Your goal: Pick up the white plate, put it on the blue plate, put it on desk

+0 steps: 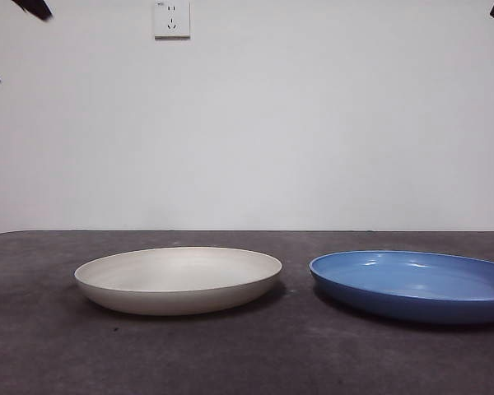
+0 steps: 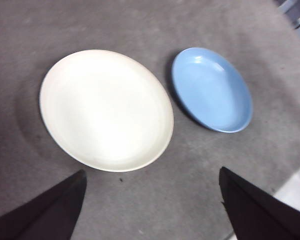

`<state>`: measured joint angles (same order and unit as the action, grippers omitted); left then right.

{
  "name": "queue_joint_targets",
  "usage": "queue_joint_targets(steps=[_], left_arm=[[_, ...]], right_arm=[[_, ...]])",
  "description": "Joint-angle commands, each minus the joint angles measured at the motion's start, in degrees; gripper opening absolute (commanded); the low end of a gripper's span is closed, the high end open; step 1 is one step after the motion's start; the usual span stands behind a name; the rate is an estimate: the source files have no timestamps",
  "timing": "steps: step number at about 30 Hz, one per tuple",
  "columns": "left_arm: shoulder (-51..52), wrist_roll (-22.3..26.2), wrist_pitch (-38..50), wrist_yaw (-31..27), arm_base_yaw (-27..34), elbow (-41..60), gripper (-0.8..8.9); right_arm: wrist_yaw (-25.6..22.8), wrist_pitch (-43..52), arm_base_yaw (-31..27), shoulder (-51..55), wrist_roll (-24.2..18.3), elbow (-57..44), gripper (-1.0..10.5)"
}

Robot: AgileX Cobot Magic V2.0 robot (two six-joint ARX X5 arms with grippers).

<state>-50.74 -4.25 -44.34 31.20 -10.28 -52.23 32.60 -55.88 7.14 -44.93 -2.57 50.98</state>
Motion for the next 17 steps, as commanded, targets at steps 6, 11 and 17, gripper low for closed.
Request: queue_joint_targets(steps=[6,11,17], left_arm=[[-13.6,-0.8,0.6,-9.2,-3.8,-9.9,4.29],[-23.3,-0.7,0.6,-14.6,-6.1,-14.8,4.29],[-33.6,-0.3,1.3,-19.7,-7.5,-17.9,4.29]], right_arm=[[0.0,1.5,0.2,-0.3,0.4,1.0,4.5],[0.0,2.0,0.2,-0.3,0.4,1.0,4.4],[0.0,2.8,0.2,-0.3,0.4,1.0,4.4]])
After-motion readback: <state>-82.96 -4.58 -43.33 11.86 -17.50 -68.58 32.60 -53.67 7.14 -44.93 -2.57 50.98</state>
